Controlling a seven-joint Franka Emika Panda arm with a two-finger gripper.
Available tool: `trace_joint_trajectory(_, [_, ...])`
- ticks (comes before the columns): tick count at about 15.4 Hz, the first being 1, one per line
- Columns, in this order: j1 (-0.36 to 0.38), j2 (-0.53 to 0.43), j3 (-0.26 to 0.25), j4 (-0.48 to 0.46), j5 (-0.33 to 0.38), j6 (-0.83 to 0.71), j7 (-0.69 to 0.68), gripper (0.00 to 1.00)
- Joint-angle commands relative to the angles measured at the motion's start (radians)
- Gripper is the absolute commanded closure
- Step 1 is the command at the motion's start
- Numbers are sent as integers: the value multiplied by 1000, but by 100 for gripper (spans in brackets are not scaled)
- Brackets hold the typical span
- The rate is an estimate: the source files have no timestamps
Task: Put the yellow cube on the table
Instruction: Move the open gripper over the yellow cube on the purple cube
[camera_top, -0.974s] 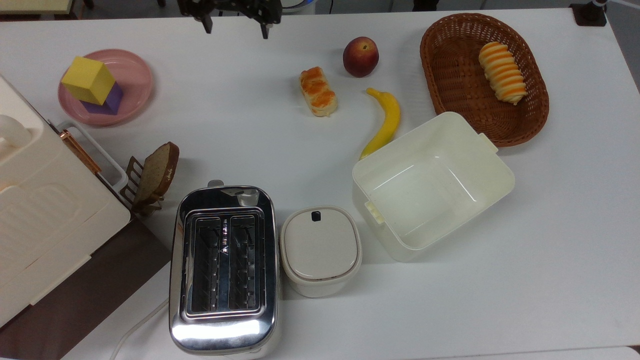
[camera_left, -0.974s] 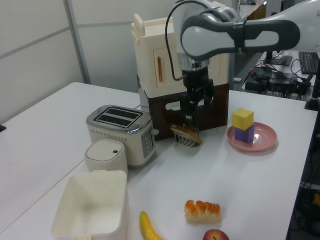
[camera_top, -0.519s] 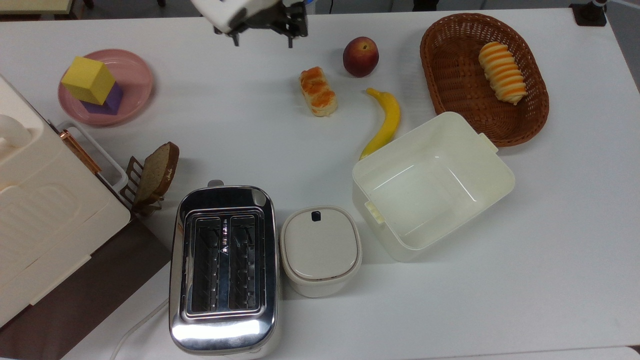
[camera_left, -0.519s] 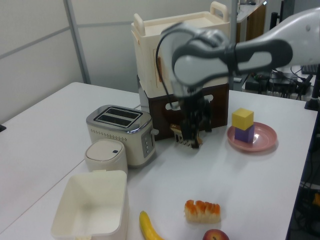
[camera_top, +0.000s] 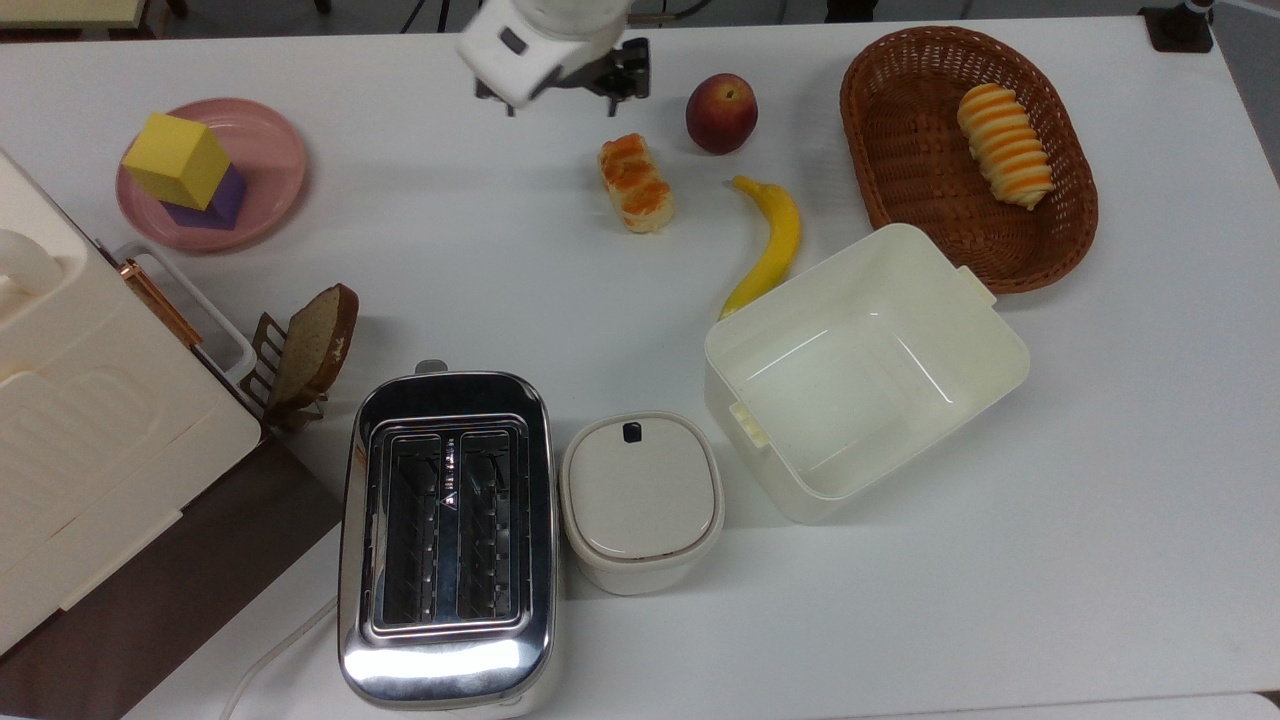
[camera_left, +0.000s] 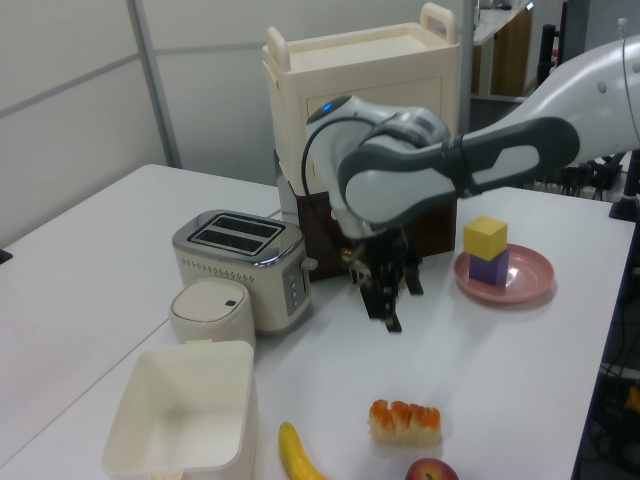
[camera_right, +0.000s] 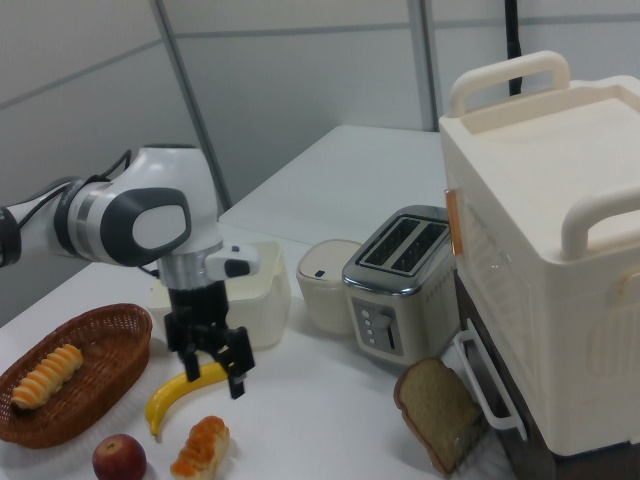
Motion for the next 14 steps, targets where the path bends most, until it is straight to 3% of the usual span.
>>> trace_joint_trajectory(1, [-83,-20,-83,43,-65,32,13,0])
trace_joint_trajectory(5, [-107,12,-283,38,-102,142,-56,0])
trace_joint_trajectory(10, [-118,135,-467,22,-96,322,-188,0])
trace_joint_trajectory(14, [-175,205,-472,12,-95,393,-229,0])
